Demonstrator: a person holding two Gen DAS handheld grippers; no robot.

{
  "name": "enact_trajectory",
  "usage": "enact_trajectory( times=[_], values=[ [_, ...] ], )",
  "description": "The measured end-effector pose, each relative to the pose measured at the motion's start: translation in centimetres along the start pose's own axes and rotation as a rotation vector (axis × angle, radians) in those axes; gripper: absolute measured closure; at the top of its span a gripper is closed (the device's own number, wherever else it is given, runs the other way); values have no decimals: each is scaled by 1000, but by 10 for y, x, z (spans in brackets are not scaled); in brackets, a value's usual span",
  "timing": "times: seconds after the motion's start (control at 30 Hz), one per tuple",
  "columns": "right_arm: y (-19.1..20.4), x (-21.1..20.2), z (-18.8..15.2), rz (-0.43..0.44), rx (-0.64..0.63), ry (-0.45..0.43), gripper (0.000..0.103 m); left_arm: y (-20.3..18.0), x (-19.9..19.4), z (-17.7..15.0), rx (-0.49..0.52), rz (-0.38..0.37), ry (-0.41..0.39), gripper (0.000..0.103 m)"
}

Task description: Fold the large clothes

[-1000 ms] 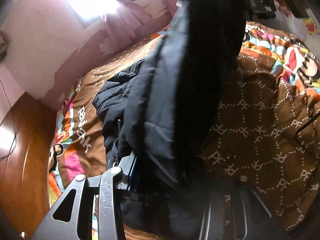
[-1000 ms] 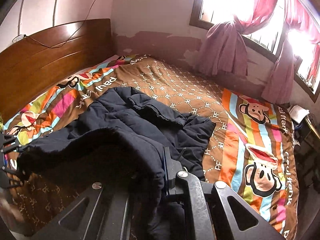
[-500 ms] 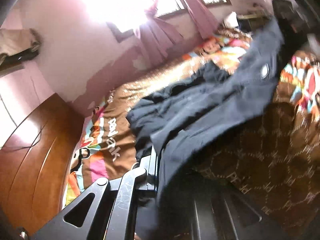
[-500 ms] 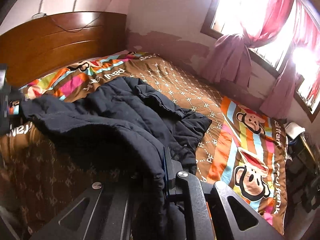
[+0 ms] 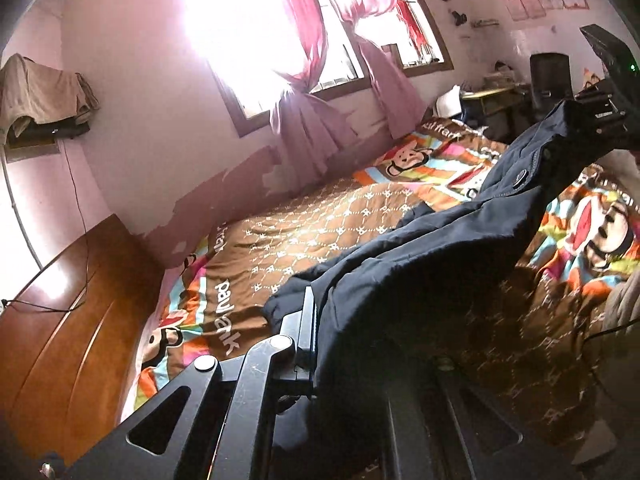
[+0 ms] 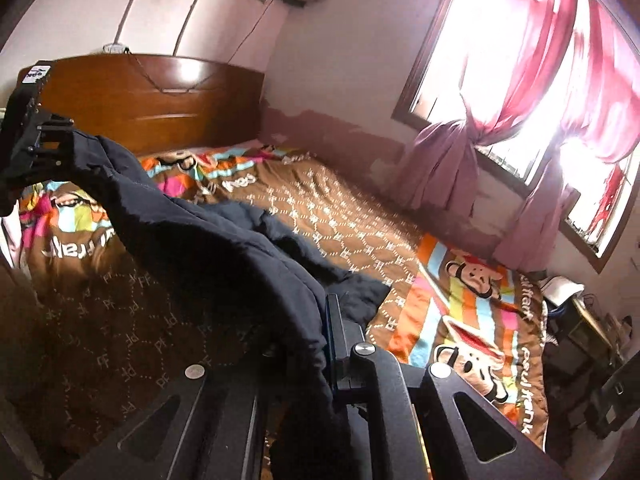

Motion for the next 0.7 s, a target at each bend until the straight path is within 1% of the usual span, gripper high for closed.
enact_trajectory(
  times=[0.07,0.13,0.23,0.33,0.47,0.57,0.7],
  values=[
    [-4,-7,7,-6,3,-6,96,0,3,6,5,6,10,98],
    [-8,-4,9,-3,7,4,96,0,4,6,4,20,25,98],
    [-15,13,13,9,32,31,96,10,28,9,-48,25,85,98],
    [-20,43,15,20,32,72,96,21,59,9,-83,43,141,98],
    [-33,91,20,23,31,118,96,34,101,17,-85,84,192,98],
    [-46,129,25,19,31,157,95,44,137,19,-128,87,250,98],
    [-62,174,22,45,74,203,95,52,179,21,-109,99,290,98]
  ],
)
Point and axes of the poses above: each gripper's, at about its wrist camera, not at the fingertips, and x roughly the way its jaws point, y to its left, z to its top, the point moved 10 cm from there along x, roughly the way its jaws point, and after that the axes turned 2 degrees about -z, right-handed, at the moved point
